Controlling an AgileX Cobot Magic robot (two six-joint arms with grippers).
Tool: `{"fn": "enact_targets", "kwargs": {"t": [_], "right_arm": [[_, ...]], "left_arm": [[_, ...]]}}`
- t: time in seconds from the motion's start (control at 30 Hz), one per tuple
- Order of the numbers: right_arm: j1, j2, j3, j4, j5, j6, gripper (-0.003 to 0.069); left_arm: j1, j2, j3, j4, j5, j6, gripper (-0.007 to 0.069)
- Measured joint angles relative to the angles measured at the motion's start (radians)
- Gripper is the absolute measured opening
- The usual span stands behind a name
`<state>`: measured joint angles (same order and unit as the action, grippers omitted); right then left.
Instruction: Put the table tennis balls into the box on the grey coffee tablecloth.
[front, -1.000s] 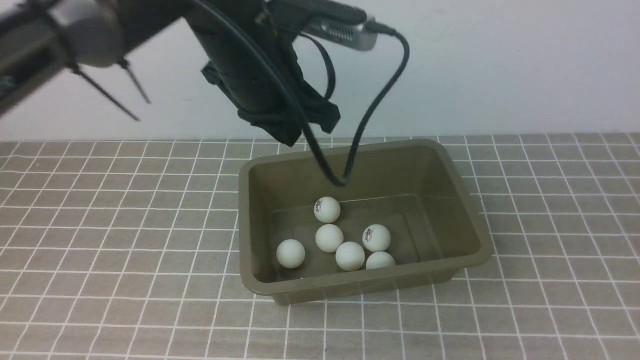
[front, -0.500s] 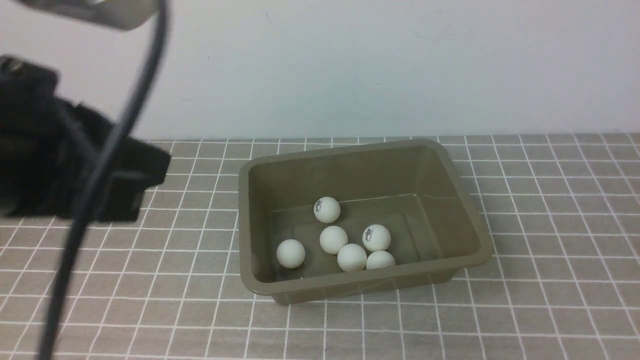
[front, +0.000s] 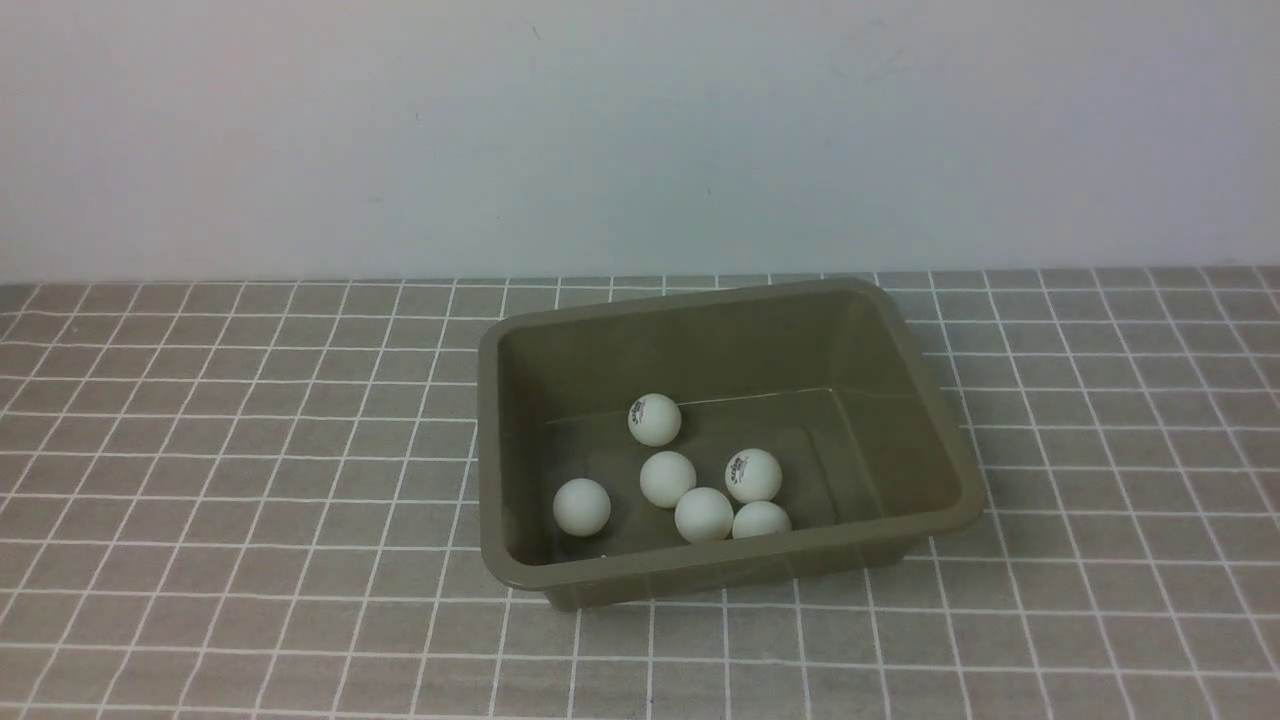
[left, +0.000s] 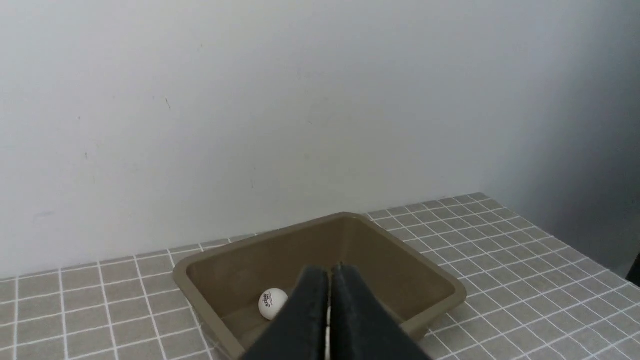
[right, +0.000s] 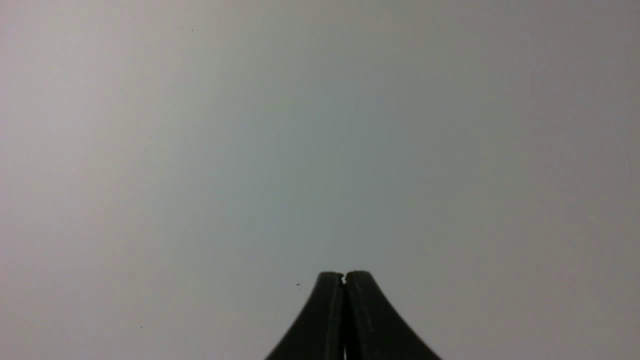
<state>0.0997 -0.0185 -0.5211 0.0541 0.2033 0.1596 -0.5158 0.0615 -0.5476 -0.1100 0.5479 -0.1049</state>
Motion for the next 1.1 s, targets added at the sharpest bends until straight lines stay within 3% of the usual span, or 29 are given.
{"fn": "enact_targets", "kwargs": {"t": [0.33, 0.67, 0.8, 0.83, 0.9, 1.1], "right_arm": [[0.000, -0.001, 0.000, 0.000, 0.001, 0.000, -0.0015], [0.000, -0.001, 0.000, 0.000, 0.001, 0.000, -0.0015], [0.000, -0.001, 0.000, 0.000, 0.001, 0.000, -0.0015], [0.000, -0.001, 0.000, 0.000, 0.001, 0.000, -0.0015], [0.000, -0.001, 0.000, 0.000, 0.001, 0.000, -0.0015], [0.000, -0.001, 0.000, 0.000, 0.001, 0.000, -0.0015]], "left_arm": [[0.000, -0.081, 0.031, 0.013, 0.002, 0.000, -0.0005], [0.018, -0.081, 0.178, 0.156, -0.073, 0.004, -0.0005], [0.195, -0.081, 0.348, 0.169, -0.172, 0.008, -0.0005], [0.195, -0.081, 0.348, 0.169, -0.172, 0.008, -0.0005], [0.333, -0.081, 0.447, 0.165, -0.214, 0.009, -0.0005], [0.512, -0.081, 0.573, 0.125, -0.214, 0.009, -0.0005]]}}
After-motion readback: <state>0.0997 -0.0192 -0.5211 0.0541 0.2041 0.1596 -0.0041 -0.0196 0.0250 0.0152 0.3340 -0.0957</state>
